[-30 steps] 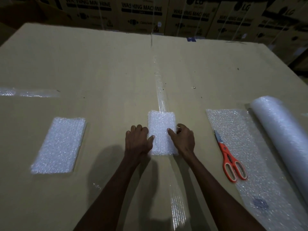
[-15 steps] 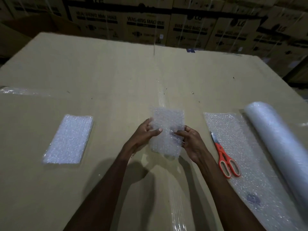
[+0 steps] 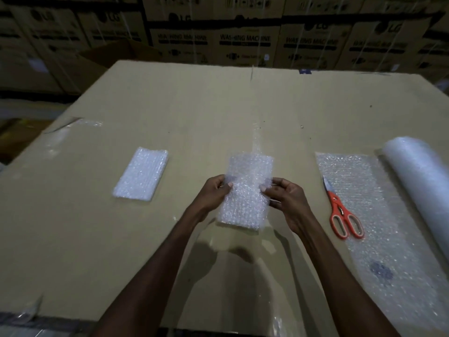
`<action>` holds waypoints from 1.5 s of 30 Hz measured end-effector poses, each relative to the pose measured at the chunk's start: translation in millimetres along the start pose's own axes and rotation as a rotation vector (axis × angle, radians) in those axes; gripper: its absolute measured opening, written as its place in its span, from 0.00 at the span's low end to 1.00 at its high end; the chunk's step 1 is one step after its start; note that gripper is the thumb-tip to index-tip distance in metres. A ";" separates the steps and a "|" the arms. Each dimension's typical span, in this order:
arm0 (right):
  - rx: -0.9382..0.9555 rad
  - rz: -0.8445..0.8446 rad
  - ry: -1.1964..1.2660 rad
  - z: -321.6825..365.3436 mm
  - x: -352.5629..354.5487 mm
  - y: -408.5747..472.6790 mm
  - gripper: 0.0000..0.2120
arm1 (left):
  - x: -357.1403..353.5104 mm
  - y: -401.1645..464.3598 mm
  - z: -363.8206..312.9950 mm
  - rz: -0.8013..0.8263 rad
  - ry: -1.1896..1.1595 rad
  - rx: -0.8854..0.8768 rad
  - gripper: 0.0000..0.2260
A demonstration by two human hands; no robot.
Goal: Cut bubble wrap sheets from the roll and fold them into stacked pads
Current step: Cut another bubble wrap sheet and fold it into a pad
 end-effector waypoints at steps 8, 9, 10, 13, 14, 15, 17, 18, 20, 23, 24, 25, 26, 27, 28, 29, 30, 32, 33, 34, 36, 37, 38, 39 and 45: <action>0.030 -0.023 -0.044 13.4 -54.2 5.8 0.16 | 57.2 -4.7 -8.2 -0.086 0.013 0.065 0.08; 0.034 -0.019 -0.050 15.0 -63.8 9.0 0.17 | 69.1 -4.3 -11.4 -0.126 0.009 0.051 0.09; 0.037 -0.016 -0.058 16.6 -77.3 13.2 0.17 | 85.4 -4.8 -15.4 -0.174 -0.010 0.034 0.10; 0.026 -0.017 -0.081 20.7 -123.3 26.7 0.17 | 140.5 -6.7 -24.2 -0.293 -0.101 0.000 0.08; 0.025 -0.015 -0.081 22.6 -137.6 30.2 0.17 | 157.3 -7.2 -26.8 -0.321 -0.117 -0.001 0.07; 0.024 -0.011 -0.084 24.6 -155.8 35.4 0.17 | 177.9 -6.6 -29.3 -0.346 -0.127 0.004 0.08; 0.005 -0.016 -0.083 28.5 -190.2 46.8 0.17 | 216.2 -3.8 -34.1 -0.391 -0.124 0.016 0.11; -0.009 -0.023 -0.081 30.1 -206.9 51.6 0.17 | 234.4 -2.0 -36.4 -0.408 -0.116 0.016 0.12; -0.033 -0.029 -0.078 32.2 -236.0 59.9 0.17 | 265.3 3.4 -40.8 -0.438 -0.092 0.019 0.11; -0.071 -0.042 -0.066 32.3 -272.5 74.0 0.12 | 304.9 12.6 -45.6 -0.470 -0.030 0.019 0.11; -0.077 -0.049 -0.070 31.4 -280.0 78.2 0.11 | 313.8 15.3 -45.3 -0.474 -0.008 0.018 0.11; -0.088 -0.056 -0.074 29.3 -288.2 82.9 0.12 | 323.0 18.3 -43.7 -0.478 0.016 0.020 0.10; -0.100 -0.068 -0.082 26.9 -294.3 87.6 0.12 | 330.5 21.5 -41.4 -0.479 0.041 0.023 0.09; -0.109 -0.079 -0.089 24.6 -299.8 91.5 0.12 | 336.6 24.6 -38.3 -0.481 0.064 0.030 0.09; -0.119 -0.089 -0.103 21.8 -304.0 94.7 0.13 | 341.5 27.2 -34.3 -0.482 0.083 0.038 0.09; -0.129 -0.101 -0.115 18.9 -306.8 96.9 0.13 | 344.8 29.2 -30.1 -0.485 0.099 0.045 0.09; -0.140 -0.118 -0.132 16.2 -309.2 99.7 0.13 | 348.4 32.1 -25.8 -0.488 0.107 0.052 0.09; -0.153 -0.146 -0.157 11.8 -312.4 103.7 0.13 | 353.0 36.6 -19.4 -0.489 0.118 0.062 0.10; -0.158 -0.154 -0.169 10.2 -313.6 104.6 0.13 | 354.3 37.7 -17.2 -0.486 0.135 0.063 0.10; -0.164 -0.161 -0.185 8.3 -314.3 105.1 0.13 | 355.0 37.8 -15.8 -0.480 0.164 0.064 0.10; -0.182 -0.171 -0.206 4.7 -316.9 105.0 0.13 | 356.3 38.5 -13.7 -0.460 0.235 0.064 0.12; -0.191 -0.171 -0.207 2.7 -317.9 104.7 0.13 | 356.5 39.1 -12.5 -0.444 0.255 0.063 0.13; -0.200 -0.171 -0.204 1.3 -318.6 103.9 0.13 | 356.6 39.5 -11.5 -0.426 0.258 0.064 0.15; -0.201 -0.177 -0.195 1.5 -319.1 102.9 0.13 | 356.6 39.2 -11.2 -0.415 0.249 0.058 0.18; 0.157 -0.256 -0.707 24.9 -323.5 92.9 0.23 | 337.2 24.0 -20.3 -0.372 0.568 -0.375 0.23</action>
Point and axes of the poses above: each hand's wrist, its own y-axis towards the middle knuckle, its own x-axis out of the back of the hand, z = x × y, the point moved 5 cm from there along y, towards the middle knuckle, and after that the axes turned 13 degrees about -y, right-handed, at the moved point
